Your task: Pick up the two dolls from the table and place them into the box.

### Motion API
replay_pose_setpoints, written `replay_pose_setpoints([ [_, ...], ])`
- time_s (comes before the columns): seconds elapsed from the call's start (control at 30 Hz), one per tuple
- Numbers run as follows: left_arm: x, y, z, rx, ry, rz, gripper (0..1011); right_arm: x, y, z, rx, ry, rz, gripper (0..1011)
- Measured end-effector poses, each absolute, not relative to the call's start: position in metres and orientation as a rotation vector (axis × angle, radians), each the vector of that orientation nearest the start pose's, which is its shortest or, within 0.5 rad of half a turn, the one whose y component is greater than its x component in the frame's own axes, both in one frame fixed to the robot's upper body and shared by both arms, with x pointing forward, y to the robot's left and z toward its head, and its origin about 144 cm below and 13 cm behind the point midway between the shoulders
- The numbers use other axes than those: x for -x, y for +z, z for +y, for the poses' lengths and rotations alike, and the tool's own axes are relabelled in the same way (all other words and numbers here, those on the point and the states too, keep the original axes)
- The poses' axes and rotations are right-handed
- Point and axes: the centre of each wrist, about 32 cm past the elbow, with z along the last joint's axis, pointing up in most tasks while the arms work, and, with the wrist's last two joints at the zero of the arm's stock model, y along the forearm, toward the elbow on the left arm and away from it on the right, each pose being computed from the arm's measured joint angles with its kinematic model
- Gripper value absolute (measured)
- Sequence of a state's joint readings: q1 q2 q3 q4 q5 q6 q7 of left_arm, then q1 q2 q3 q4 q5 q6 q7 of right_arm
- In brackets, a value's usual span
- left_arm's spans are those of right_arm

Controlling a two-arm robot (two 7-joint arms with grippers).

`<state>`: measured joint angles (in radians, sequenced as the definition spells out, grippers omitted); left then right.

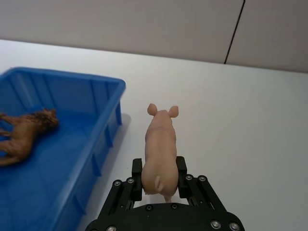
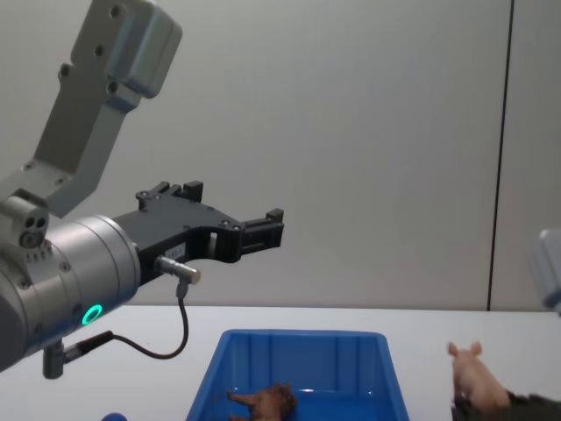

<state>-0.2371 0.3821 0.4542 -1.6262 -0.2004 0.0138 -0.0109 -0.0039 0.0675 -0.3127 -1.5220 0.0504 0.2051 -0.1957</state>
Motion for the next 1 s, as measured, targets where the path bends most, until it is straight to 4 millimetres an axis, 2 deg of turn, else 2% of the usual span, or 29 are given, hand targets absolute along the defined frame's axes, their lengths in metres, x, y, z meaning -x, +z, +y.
replay_pose_setpoints([
  [0.43, -0.492, 1.204, 0.198, -0.061, 1.124, -0.268, 1003, -0.445, 1.134, -0.146, 0.174, -1.323, 0.101, 383],
  [0.83, -0.492, 1.204, 0.198, -0.061, 1.124, -0.268, 1003, -0.459, 1.144, -0.133, 0.131, -1.147, 0.107, 383],
  [1.0, -0.492, 1.204, 0.198, -0.061, 1.124, -0.268, 1003, -0.468, 1.146, -0.125, 0.133, -1.075, 0.124, 496],
])
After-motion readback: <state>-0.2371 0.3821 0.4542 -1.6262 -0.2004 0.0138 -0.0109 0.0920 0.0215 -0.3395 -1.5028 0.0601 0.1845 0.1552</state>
